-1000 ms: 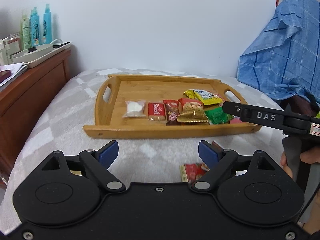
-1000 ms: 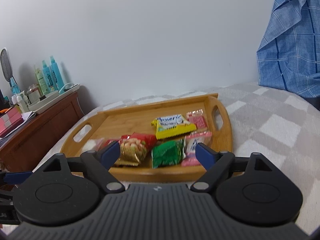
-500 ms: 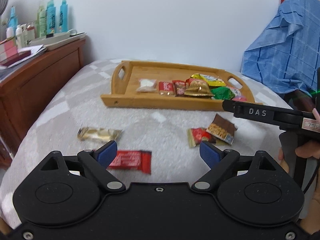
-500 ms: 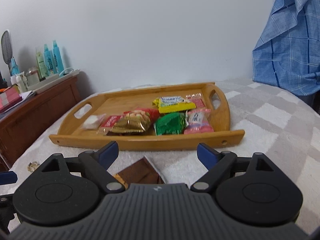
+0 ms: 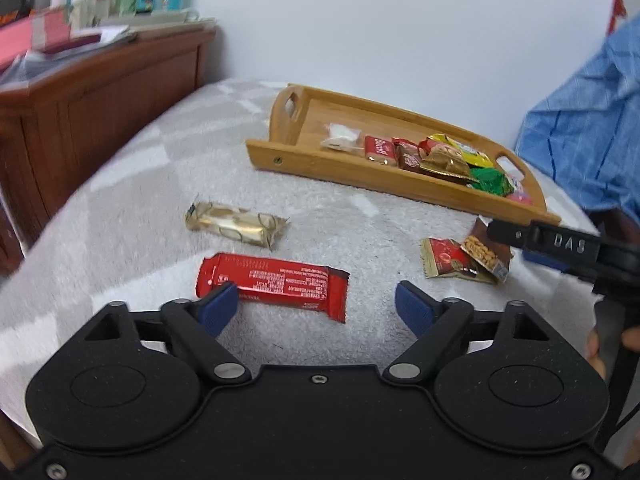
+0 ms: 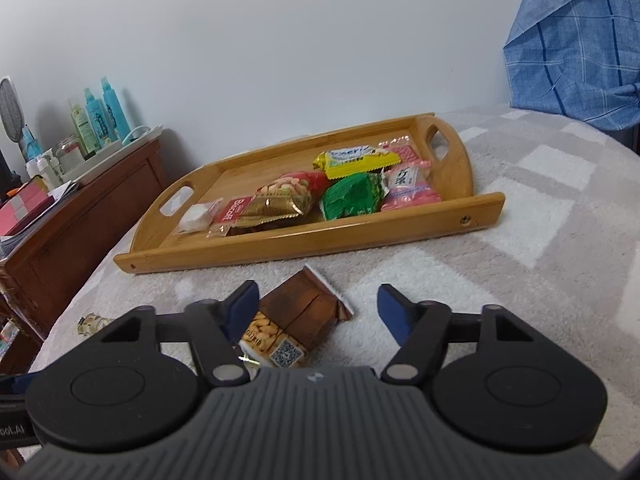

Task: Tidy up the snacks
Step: 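Move both open tools back over the remaining snacks, then grasp the long red bar with the left tool while the right tool reaches the brown almond chocolate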

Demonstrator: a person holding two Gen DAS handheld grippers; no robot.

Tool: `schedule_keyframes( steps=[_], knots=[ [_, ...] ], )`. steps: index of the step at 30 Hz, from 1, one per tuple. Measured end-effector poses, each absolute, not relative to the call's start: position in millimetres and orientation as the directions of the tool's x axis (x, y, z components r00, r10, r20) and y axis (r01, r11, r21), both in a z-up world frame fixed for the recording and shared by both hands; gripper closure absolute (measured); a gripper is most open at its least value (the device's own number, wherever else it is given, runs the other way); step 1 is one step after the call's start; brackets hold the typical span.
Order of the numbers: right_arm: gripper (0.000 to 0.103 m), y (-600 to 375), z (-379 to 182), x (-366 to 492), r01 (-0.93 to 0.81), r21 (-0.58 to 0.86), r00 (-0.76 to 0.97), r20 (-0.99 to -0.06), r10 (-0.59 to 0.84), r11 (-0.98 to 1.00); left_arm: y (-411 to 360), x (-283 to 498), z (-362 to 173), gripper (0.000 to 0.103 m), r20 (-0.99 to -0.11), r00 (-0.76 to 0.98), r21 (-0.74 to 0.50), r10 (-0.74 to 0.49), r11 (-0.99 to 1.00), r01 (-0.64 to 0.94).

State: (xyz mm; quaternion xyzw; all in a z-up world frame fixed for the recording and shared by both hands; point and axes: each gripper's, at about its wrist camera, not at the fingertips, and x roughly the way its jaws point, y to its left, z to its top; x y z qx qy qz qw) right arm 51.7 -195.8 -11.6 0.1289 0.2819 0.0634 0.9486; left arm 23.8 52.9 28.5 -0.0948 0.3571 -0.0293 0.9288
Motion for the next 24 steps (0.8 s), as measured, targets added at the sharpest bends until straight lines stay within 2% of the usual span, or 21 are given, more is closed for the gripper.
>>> schedule_keyframes(
  steps=[7, 9, 11, 17, 24],
  knots=[
    [0.032, -191.0, -15.4, 55.8, -0.051, 0.291, 0.82, -0.533, 0.206, 0.955, 70.3, 36.6, 22.4, 0.031, -0.683, 0.722, -0.287, -0.112, 0.95, -0.124],
    [0.032, -190.2, -15.6, 56.7, -0.051, 0.288, 0.821, -0.534, 0.204, 0.956, 73.1, 41.7, 22.3, 0.037, -0.681, 0.725, -0.291, -0.099, 0.946, -0.143],
    [0.032, -189.4, -15.6, 57.5, -0.052, 0.282, 0.821, -0.534, 0.202, 0.958, 74.0, 47.7, 23.4, 0.038, -0.679, 0.729, -0.284, -0.088, 0.947, -0.149],
    [0.032, -187.8, -16.4, 60.5, -0.051, 0.277, 0.822, -0.535, 0.198, 0.96, 63.3, 64.2, 22.2, 0.055, -0.688, 0.725, -0.188, -0.029, 0.972, -0.139],
    [0.032, -184.6, -16.8, 63.8, -0.051, 0.27, 0.824, -0.532, 0.193, 0.962, 51.7, 68.0, 19.8, 0.064, -0.681, 0.733, -0.124, -0.002, 0.986, -0.113]
  ],
)
